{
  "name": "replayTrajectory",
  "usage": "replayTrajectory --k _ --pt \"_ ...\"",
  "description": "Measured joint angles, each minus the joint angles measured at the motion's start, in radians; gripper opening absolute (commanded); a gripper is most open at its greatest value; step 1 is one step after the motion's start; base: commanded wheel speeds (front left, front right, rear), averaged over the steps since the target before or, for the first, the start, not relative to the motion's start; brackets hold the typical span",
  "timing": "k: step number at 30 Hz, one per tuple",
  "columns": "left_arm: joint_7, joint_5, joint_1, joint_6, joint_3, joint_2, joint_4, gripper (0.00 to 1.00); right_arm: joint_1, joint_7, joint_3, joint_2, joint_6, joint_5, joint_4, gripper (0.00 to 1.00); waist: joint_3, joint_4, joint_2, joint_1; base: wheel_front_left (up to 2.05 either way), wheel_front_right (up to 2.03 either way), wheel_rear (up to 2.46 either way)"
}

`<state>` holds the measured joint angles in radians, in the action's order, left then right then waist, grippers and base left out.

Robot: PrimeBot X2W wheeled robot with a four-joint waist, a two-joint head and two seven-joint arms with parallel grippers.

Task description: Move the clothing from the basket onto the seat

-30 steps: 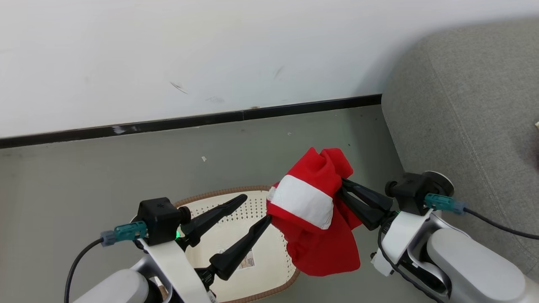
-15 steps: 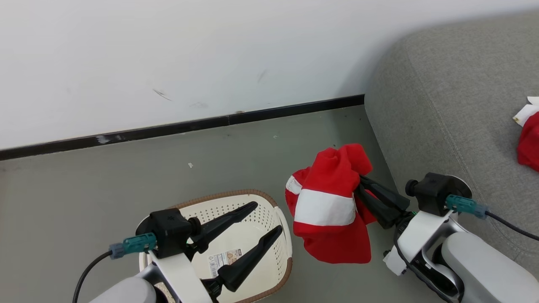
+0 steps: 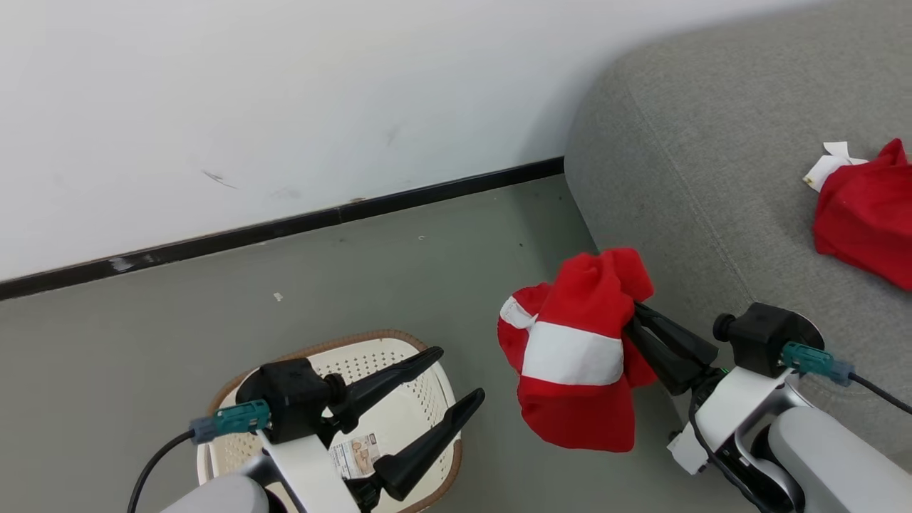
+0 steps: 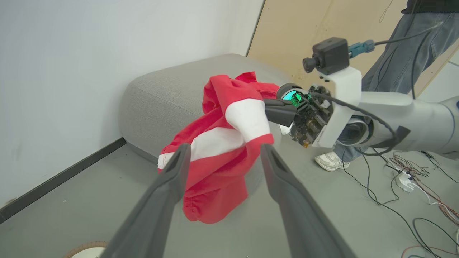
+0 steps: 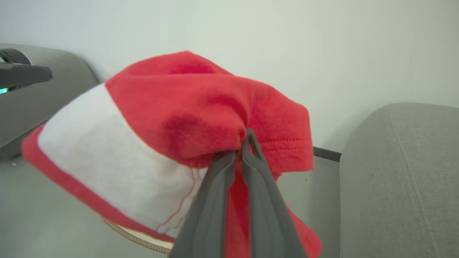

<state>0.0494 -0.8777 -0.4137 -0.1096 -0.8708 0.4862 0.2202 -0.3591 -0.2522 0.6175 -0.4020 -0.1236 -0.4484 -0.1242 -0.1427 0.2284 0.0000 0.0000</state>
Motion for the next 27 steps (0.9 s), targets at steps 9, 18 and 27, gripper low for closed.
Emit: replayTrajectory --k 9,18,27 --pt "0.006 0.0 0.0 0.0 0.005 0.003 0.017 1.0 0.041 0.0 -0.068 -0.002 0.0 0.001 0.021 0.0 -0.001 0.071 0.0 0.0001 0.0 0.0 0.0" --pt "0.013 0.004 0.0 0.002 0.007 0.01 0.036 1.0 0.083 0.0 -0.098 -0.002 0.0 0.003 0.039 0.0 -0.007 0.14 0.0 0.0 0.0 0.0 0.0" --pt "0.014 0.004 0.016 0.021 0.013 0.017 0.053 1.0 0.107 0.0 -0.118 0.014 0.0 -0.023 0.056 0.0 -0.012 0.196 0.0 0.0 0.0 0.0 0.0"
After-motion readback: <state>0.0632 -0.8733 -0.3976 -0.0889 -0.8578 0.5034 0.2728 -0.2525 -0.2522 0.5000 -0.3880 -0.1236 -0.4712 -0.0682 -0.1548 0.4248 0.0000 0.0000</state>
